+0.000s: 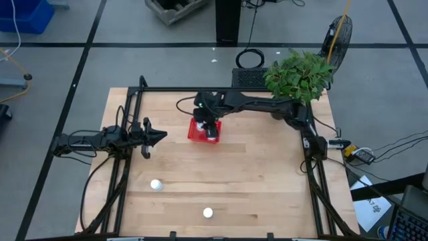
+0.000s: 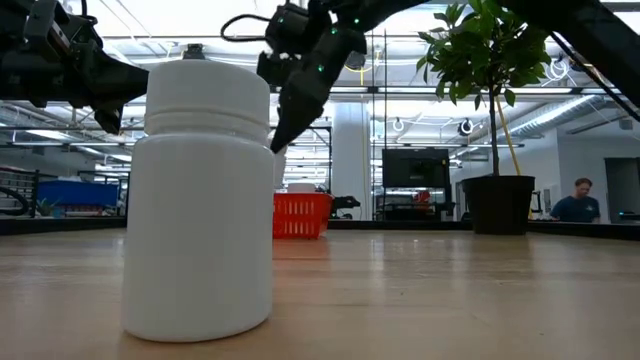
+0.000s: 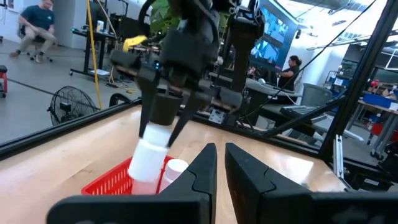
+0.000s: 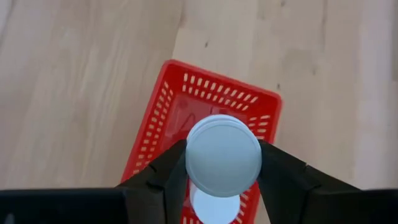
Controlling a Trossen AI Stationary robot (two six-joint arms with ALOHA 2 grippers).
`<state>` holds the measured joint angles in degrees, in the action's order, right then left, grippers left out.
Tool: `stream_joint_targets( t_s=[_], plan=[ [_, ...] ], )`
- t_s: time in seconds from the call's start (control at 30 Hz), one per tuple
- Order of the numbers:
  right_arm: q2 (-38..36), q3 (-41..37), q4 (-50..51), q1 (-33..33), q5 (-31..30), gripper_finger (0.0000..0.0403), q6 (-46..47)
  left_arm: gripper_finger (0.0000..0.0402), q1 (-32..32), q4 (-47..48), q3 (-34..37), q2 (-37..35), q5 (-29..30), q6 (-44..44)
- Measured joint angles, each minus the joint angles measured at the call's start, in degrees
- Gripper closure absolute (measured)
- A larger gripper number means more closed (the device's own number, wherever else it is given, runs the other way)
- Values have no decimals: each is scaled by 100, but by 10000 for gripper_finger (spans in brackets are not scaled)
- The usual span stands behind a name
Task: Pick and place pill bottles into a basket
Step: Put the white pill bottle into the red basket
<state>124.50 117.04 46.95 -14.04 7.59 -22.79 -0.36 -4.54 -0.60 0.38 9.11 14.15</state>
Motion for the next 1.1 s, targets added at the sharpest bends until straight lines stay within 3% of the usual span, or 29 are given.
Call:
stream_joint_targets(
  t_s=[0.33,0.5,1.1],
  plan=[
    [299,1,10,21,177,251,-76,364,0,2,0,0,-2,2],
    [331,1,-106,11,779,251,78,364,0,2,0,0,-2,0],
    [508,-323,-211,28,770,238,99,364,0,4,0,0,-9,1]
  ],
)
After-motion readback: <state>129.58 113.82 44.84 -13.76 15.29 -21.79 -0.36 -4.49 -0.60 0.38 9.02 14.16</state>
